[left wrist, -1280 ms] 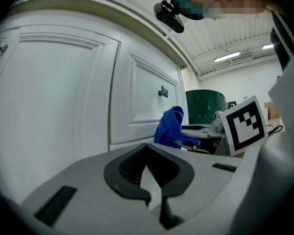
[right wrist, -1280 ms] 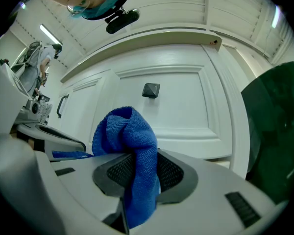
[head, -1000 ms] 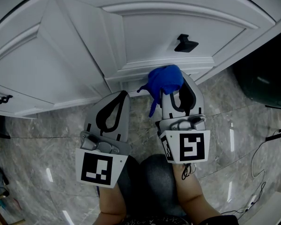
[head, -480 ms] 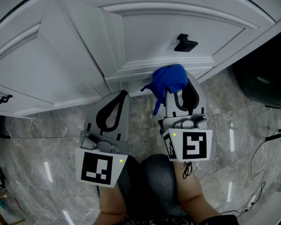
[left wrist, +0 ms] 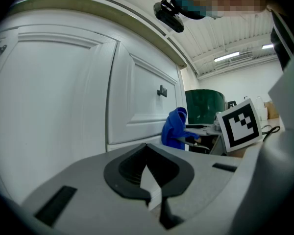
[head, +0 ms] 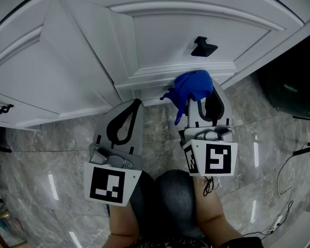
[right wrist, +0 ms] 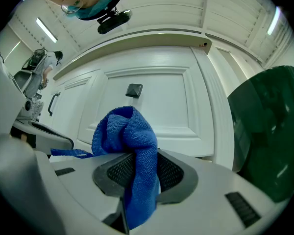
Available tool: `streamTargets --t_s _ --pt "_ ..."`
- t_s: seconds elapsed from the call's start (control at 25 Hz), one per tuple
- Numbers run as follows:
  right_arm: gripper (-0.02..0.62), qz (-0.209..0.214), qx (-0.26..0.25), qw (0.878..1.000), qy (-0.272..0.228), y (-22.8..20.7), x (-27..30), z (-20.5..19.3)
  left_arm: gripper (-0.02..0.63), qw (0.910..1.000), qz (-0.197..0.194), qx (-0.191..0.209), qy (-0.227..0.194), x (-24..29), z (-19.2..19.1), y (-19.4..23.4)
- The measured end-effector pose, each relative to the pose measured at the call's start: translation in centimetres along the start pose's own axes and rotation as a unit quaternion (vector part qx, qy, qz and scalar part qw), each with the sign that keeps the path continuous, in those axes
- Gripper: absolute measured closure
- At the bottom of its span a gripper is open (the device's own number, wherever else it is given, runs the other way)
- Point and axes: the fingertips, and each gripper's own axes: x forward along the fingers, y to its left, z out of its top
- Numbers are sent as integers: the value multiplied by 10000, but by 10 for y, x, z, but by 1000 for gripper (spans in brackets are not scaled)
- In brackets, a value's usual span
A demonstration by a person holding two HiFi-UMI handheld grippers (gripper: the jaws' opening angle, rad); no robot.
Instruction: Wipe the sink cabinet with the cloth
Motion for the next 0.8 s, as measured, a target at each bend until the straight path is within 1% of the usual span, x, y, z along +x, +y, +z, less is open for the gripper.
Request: streamTargets --t_s 0.56,0.8 --pt "479 -363 -76 9993 -29 -22 -4 -3 606 10000 -8 0 19 2 -1 0" --pt "479 -662 -177 9976 -33 -38 -7 -6 606 10000 -11 1 21 2 -2 -1"
